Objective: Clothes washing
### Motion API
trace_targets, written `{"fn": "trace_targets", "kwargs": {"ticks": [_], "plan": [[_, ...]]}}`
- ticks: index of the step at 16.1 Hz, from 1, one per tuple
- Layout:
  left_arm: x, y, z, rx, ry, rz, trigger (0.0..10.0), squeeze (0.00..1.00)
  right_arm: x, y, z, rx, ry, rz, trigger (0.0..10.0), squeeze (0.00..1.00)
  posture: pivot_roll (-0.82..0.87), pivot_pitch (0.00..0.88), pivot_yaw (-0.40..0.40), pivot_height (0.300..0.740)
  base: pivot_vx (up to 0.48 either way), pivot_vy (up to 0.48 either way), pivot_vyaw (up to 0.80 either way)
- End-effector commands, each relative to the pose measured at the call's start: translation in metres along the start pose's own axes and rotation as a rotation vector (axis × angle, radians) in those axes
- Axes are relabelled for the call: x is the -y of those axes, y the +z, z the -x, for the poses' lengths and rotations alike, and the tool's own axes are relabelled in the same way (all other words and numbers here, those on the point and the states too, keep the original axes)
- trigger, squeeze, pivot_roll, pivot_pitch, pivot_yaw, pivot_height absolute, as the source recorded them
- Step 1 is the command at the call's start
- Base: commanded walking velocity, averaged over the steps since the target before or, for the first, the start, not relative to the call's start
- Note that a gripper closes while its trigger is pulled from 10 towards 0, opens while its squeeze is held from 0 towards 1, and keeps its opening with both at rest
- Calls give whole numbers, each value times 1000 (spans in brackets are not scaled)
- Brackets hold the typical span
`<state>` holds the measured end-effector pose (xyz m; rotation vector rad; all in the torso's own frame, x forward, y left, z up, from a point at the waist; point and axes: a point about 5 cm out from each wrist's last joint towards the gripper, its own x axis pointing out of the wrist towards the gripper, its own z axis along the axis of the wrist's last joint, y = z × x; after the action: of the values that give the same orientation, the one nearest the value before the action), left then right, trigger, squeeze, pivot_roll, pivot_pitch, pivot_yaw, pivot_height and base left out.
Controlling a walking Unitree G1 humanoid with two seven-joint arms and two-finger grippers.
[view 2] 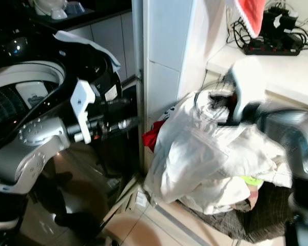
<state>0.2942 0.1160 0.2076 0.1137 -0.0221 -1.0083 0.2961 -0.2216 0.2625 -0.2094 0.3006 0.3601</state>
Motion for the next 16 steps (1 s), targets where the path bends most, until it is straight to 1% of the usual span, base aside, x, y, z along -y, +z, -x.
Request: {"fn": "trace_targets", "kwargs": {"ticks": [1, 2, 4, 5, 6, 9, 11, 13, 14, 15, 16], "plan": [[-2, 3, 1, 1, 7, -16, 10000, 0, 8, -6, -1, -27, -31, 33, 10000, 624, 3, 0, 14, 740, 0, 0, 0], [1, 2, 2, -2, -17, -9, 10000, 0, 12, -13, -3, -58, -53, 46, 10000, 1000, 2, 0, 16, 740, 0, 0, 0], [5, -1, 0, -11, -39, -7, 10000, 0, 16, -20, -7, -90, -52, 42, 10000, 1000, -2, 0, 22, 740, 0, 0, 0], [6, -1, -2, -12, -38, -13, 10000, 0, 19, -24, -12, -122, -43, 67, 10000, 1000, -6, 0, 27, 740, 0, 0, 0], [6, -2, -2, -13, -37, -16, 10000, 0, 20, -25, -13, -130, -39, 73, 10000, 1000, -6, 0, 27, 740, 0, 0, 0], [4, -4, -5, -22, 0, -27, 10000, 0, 23, -29, -24, -115, -35, 78, 10000, 1000, -3, 0, 30, 740, 0, 0, 0], [5, -5, -6, -19, 5, -23, 10000, 0, 19, -37, -31, -120, -13, 62, 10000, 1000, 2, 0, 28, 740, 0, 0, 0], [11, -9, -6, -12, -15, -13, 10000, 0, 16, -45, -37, -130, -2, 40, 10000, 1000, 2, 0, 28, 740, 0, 0, 0], [15, -16, -6, -13, -13, -26, 10000, 0, 14, -49, -41, -134, 1, 44, 10000, 1000, 10, 0, 20, 740, 0, 0, 0], [17, -18, -7, -11, -11, -32, 10000, 0, 14, -49, -42, -132, 3, 47, 10000, 1000, 7, 0, 23, 740, 0, 0, 0], [23, -25, -8, -25, -27, -19, 10000, 0, 12, -49, -44, -133, 9, 71, 10000, 1000, 4, 0, 26, 740, 0, 0, 0]]}}
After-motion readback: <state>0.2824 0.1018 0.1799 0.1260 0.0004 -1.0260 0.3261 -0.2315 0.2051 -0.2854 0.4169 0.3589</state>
